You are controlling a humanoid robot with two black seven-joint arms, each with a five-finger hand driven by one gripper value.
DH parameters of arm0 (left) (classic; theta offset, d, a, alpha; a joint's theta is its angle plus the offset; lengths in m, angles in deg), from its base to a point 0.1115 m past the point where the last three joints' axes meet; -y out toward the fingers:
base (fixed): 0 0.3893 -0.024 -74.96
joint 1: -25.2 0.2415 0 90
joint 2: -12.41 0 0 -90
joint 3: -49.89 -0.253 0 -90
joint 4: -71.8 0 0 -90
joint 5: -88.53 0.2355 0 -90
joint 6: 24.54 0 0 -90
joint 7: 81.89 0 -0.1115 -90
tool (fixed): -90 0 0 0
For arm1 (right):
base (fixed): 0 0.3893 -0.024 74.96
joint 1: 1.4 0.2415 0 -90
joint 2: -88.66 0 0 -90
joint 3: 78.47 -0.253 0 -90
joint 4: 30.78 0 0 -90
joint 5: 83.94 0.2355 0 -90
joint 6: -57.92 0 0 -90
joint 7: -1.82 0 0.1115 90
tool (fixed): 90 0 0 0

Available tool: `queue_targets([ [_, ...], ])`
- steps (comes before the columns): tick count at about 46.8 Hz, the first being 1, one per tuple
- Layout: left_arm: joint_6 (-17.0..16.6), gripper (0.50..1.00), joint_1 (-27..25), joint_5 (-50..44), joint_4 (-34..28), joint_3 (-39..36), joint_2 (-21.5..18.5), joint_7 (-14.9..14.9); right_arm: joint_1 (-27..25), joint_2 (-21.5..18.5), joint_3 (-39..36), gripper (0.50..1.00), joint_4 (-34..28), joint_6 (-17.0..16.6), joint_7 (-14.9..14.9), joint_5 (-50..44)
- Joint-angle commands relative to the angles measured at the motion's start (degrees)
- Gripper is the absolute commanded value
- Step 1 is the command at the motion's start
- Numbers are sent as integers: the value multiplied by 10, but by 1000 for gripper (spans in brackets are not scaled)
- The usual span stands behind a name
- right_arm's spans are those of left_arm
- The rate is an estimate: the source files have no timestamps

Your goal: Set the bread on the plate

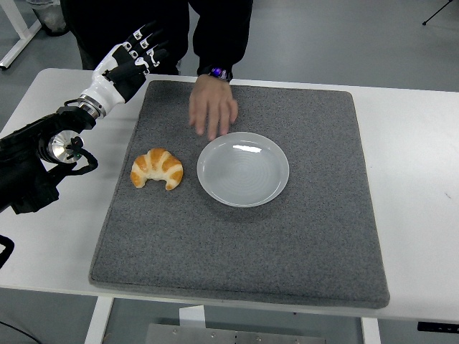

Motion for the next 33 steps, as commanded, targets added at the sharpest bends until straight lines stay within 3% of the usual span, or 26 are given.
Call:
queue_targets([
  [1,0,992,0,0,-1,0,0,0,0,0,-1,952,0,0,-1,0],
  [33,2,992,-3,4,6,0,2,-1,0,0,-1,954,0,0,-1,0],
])
